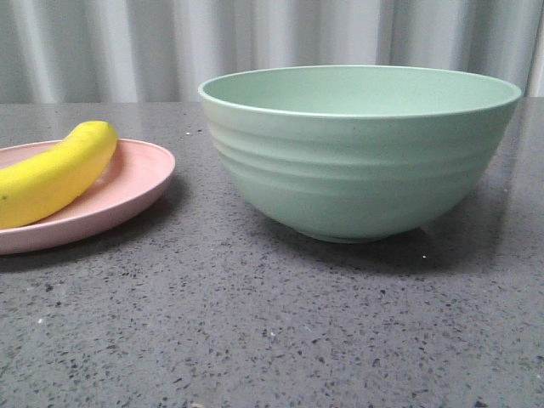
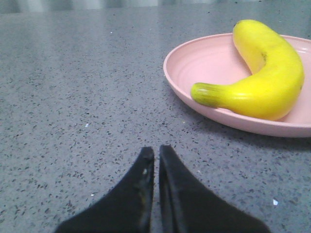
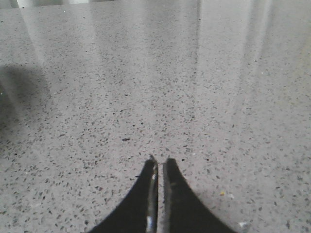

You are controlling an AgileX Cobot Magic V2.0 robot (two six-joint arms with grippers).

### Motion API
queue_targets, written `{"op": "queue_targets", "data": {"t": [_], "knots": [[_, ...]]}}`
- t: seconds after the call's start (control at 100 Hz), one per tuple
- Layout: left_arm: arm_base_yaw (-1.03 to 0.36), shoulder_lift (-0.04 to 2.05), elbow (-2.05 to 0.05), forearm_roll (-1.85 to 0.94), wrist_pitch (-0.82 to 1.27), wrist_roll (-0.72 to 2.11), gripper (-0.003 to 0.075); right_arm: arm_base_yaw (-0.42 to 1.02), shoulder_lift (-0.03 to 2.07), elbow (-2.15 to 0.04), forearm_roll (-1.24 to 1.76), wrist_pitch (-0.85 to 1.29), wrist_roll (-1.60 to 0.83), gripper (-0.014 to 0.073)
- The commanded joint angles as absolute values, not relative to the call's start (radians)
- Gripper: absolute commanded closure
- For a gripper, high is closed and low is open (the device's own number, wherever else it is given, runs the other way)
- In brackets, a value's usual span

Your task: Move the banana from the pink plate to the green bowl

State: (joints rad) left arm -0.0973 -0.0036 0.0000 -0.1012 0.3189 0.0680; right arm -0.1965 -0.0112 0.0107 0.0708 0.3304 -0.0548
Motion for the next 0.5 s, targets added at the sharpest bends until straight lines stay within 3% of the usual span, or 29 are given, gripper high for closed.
{"op": "queue_targets", "data": {"t": [0.0, 0.49], "knots": [[-0.097, -0.032, 0.01, -0.102, 0.252, 0.068, 0.0741, -0.201, -0.034, 0.03, 0.065, 0.31, -0.06, 0.0665], [-0.097, -0.032, 0.01, -0.067, 0.17, 0.068, 0.0741, -0.201, -0.034, 0.03, 0.065, 0.19, -0.06, 0.0665]]}}
